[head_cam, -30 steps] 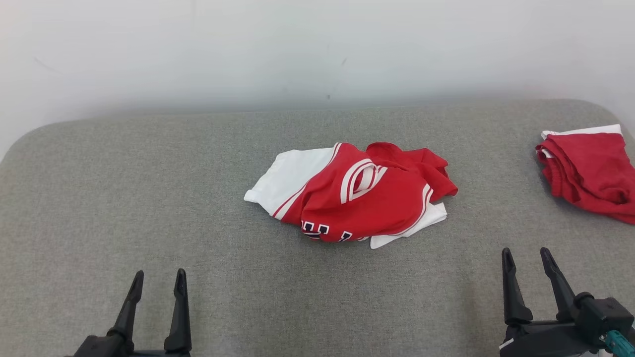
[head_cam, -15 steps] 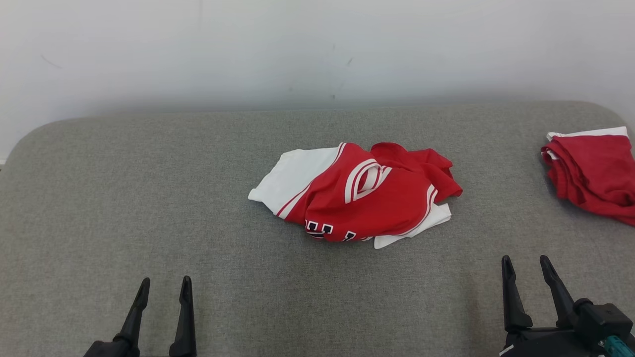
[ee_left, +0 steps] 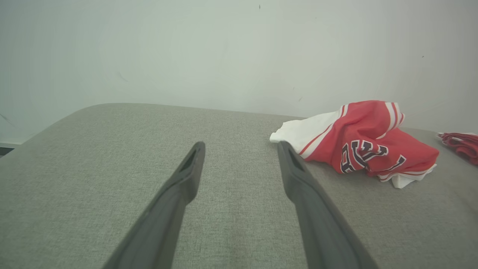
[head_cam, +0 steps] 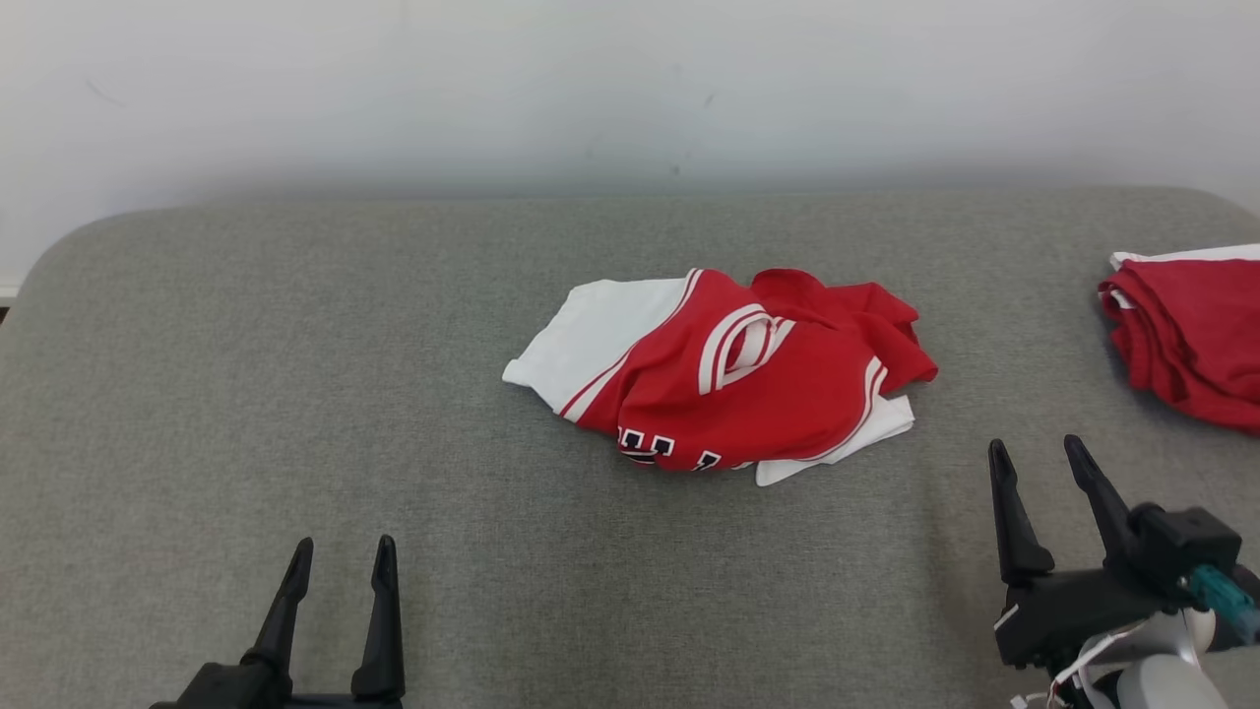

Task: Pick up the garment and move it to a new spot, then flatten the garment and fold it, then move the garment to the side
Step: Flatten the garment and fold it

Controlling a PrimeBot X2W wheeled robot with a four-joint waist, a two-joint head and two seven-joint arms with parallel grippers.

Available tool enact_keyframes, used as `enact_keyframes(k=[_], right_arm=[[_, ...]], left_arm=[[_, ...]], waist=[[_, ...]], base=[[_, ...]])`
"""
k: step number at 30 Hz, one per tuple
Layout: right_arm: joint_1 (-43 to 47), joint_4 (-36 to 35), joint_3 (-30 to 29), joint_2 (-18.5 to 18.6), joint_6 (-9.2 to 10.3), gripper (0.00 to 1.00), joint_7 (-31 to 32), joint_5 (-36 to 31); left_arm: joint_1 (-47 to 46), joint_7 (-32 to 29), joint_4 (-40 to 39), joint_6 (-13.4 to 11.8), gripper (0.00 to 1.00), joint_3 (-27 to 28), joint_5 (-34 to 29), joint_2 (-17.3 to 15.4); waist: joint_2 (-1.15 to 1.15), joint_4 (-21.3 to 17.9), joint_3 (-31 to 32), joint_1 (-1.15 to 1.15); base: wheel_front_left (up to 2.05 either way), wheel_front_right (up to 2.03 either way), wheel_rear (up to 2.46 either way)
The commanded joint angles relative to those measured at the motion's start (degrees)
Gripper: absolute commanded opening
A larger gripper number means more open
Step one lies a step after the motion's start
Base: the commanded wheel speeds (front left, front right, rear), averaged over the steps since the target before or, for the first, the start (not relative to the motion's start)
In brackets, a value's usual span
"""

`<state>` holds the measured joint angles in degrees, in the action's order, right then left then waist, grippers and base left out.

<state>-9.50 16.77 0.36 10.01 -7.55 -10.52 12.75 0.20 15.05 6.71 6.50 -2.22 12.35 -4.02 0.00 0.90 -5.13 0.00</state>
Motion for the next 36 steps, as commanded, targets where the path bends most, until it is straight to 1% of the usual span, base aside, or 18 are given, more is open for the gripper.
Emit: enact_keyframes(k=[1, 7, 10, 11, 15, 19, 22, 23, 24, 25, 26, 27, 31, 36], right_arm=[[-1.3, 1.3, 0.3, 0.8, 0.15, 1.00, 0.6, -0.3], [-8.1, 10.3, 1.4, 3.6, 0.15, 1.00, 2.6, 0.5], [-11.5, 15.1, 2.4, 4.6, 0.15, 1.00, 2.3, 0.8], [-11.5, 15.1, 2.4, 4.6, 0.15, 1.00, 2.3, 0.8], [-15.5, 22.2, 3.3, 5.5, 0.15, 1.00, 1.9, 1.2], [-18.9, 28.7, 4.3, 5.3, 0.15, 1.00, 0.7, 1.9], [-20.7, 33.0, 5.3, 4.9, 0.15, 1.00, -0.1, 2.5], [-21.7, 35.8, 5.8, 4.7, 0.15, 1.00, -0.3, 3.2], [-22.2, 37.1, 6.1, 4.5, 0.15, 1.00, -0.3, 3.7], [-22.5, 38.5, 6.4, 4.3, 0.15, 0.98, 0.0, 4.2], [-22.7, 39.9, 7.1, 4.1, 0.15, 0.24, 0.4, 4.5], [-23.0, 40.9, 7.4, 4.0, 0.15, 0.00, 0.1, 5.2], [-24.1, 42.8, 8.7, 4.2, 0.15, 0.00, -1.9, 6.8], [-24.4, 41.4, 10.5, 5.2, 0.15, 0.00, -4.0, 8.6]], left_arm=[[-0.6, 0.2, 0.0, 0.0, 1.00, -0.2, -0.4, 0.3], [-1.9, 0.2, 0.4, 0.3, 1.00, -1.6, -0.4, 0.9], [-2.5, 0.2, 0.6, 0.4, 1.00, -2.4, -0.4, 1.0], [-2.5, 0.2, 0.6, 0.4, 1.00, -2.4, -0.4, 1.0], [-4.0, 0.2, 1.1, 0.5, 1.00, -3.2, 0.1, 1.1], [-5.1, 0.2, 1.8, 0.5, 1.00, -3.7, 0.3, 1.1], [-5.3, 0.2, 2.0, 0.5, 1.00, -3.9, 0.6, 1.1], [-5.4, 0.2, 2.1, 0.5, 1.00, -3.9, 0.8, 1.1], [-5.5, 0.2, 2.1, 0.5, 1.00, -3.9, 0.8, 1.1], [-5.6, 0.2, 2.1, 0.4, 1.00, -3.9, 0.9, 1.1], [-5.6, 0.2, 2.1, 0.4, 1.00, -3.9, 0.9, 1.1], [-5.7, 0.2, 2.2, 0.3, 1.00, -4.0, 0.9, 1.1], [-5.5, 0.2, 2.3, 0.1, 1.00, -3.6, 0.8, 1.1], [-4.0, 0.2, 2.5, -0.2, 1.00, -2.8, 0.6, 1.1]], waist=[[0.00, 0.8, -0.6, 0.00], [0.00, 3.4, -2.6, 0.00], [0.00, 5.0, -3.9, 0.00], [0.00, 5.0, -3.9, 0.00], [0.00, 7.2, -5.6, 0.00], [0.00, 9.0, -6.5, 0.00], [0.00, 9.8, -6.7, 0.00], [0.00, 10.2, -6.8, 0.00], [0.00, 10.3, -6.9, 0.00], [0.00, 10.4, -6.9, 0.00], [0.00, 10.5, -7.0, 0.00], [0.00, 10.5, -7.0, 0.00], [0.00, 9.9, -6.3, 0.00], [0.00, 7.9, -4.2, 0.00]], base=[[0.00, 0.00, 0.00], [0.00, 0.00, 0.00], [0.00, 0.00, 0.00], [0.00, 0.00, 0.00], [0.00, 0.00, 0.00], [0.00, 0.00, 0.00], [0.00, 0.00, 0.00], [0.00, 0.00, 0.00], [0.00, 0.00, 0.00], [0.00, 0.00, 0.00], [0.00, 0.00, 0.00], [0.00, 0.00, 0.00], [0.00, 0.00, 0.00], [0.00, 0.00, 0.00]])
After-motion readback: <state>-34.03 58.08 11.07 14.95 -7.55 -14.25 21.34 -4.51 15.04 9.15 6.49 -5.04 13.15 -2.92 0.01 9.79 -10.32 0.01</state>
